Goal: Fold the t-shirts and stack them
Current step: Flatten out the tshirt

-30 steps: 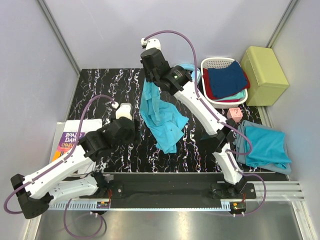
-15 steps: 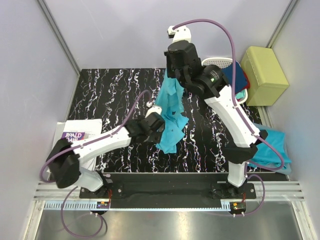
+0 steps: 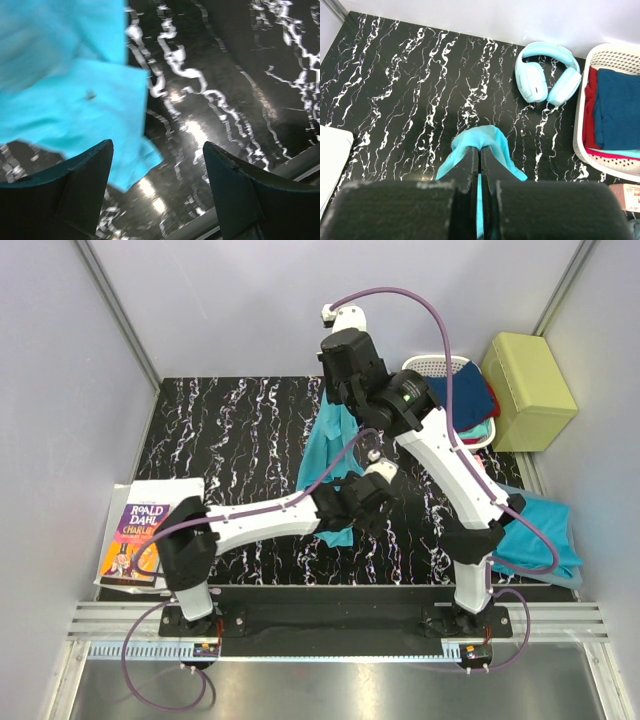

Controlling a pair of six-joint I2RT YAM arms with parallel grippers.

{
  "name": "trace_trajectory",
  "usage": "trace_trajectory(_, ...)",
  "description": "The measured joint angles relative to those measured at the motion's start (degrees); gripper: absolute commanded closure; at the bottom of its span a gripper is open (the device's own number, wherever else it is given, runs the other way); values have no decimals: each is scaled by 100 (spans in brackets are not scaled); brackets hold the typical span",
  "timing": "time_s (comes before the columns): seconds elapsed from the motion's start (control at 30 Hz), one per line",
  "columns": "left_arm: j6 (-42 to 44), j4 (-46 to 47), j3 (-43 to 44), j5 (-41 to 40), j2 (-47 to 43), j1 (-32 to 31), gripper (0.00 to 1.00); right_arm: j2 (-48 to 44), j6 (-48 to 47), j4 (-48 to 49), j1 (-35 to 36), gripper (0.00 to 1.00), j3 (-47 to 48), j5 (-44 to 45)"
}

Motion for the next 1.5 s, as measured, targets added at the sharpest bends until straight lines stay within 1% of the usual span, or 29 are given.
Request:
trace_trajectory(0.17, 83, 107, 345, 157, 734, -68, 24, 55, 17, -2, 0, 100, 13, -39)
trace_trajectory(0.23, 101, 103, 439, 201, 979, -46, 27, 55, 22, -2, 0, 100, 13, -37)
trace_trajectory(0.37, 59, 94, 726, 378, 1473, 79, 28, 52, 24, -2, 0, 100, -39, -39)
trace_trajectory(0.6, 15, -22, 1231, 439, 1980, 437, 30, 52, 46, -4, 0, 100, -221, -96)
trace_trajectory(0.7, 13, -111, 1530, 446, 2162, 546, 32, 52, 66, -2, 0, 100, -251, -160)
trace_trajectory(0.8, 11, -122, 1696, 461, 2286, 629, 35, 52, 68, 0, 0, 100, -260, -179)
trace_trajectory(0.87, -4, -125, 1718, 481, 2343, 664, 35, 42, 68, 7, 0, 100, -289, -181)
trace_trajectory(1.17, -107, -111, 1611, 605, 2406, 686, 38, 31, 68, 9, 0, 100, -385, -181)
trace_trajectory(1.4, -160, -107, 1416, 669, 2409, 686, 48, 31, 70, 11, 0, 100, -387, -181)
trace_trajectory(1.5, -157, -79, 1381, 640, 2406, 693, 55, 31, 74, 11, -2, 100, -393, -181)
